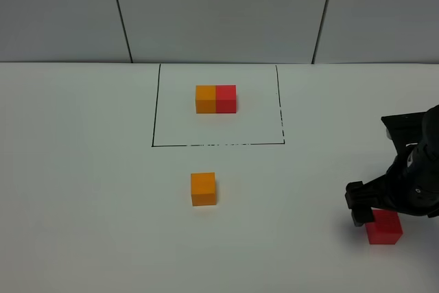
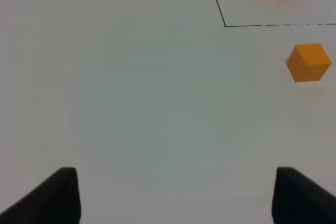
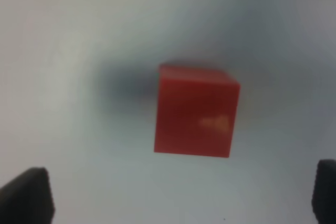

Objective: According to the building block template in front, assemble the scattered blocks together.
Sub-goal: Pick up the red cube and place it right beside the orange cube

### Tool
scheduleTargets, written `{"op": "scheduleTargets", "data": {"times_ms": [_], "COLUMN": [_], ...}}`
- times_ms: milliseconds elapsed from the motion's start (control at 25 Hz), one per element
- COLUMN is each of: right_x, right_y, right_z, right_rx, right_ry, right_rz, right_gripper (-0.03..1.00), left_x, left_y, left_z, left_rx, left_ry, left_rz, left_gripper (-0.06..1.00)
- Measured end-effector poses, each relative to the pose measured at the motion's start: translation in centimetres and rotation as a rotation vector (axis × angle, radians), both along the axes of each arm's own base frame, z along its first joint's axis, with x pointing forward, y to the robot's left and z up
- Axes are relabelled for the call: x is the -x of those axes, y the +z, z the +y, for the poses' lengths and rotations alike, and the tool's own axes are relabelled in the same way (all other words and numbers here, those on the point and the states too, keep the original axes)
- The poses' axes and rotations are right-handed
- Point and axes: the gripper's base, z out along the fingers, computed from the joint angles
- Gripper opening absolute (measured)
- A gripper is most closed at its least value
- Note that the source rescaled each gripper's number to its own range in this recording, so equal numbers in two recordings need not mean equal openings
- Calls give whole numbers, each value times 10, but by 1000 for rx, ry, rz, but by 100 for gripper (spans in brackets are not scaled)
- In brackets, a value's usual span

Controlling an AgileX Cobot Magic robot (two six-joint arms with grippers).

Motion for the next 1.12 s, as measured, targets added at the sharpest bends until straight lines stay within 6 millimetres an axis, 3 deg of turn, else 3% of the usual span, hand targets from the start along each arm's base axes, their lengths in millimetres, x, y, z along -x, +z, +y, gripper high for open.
{"op": "scheduleTargets", "data": {"times_ms": [440,800,1120], "right_x": [-9,-15,-17], "right_y": [-20,-49,-51], "right_z": [2,4,4], "right_rx": [11,32,42], "right_ry": [9,14,32], "right_rz": [15,81,62], "right_gripper": [100,100,100], "left_x": [0,0,0], "left_y": [0,0,0], "left_z": [0,0,0], "left_rx": [0,0,0], "left_ry": [0,0,0], "left_rz": [0,0,0], "left_gripper": [84,84,84]}}
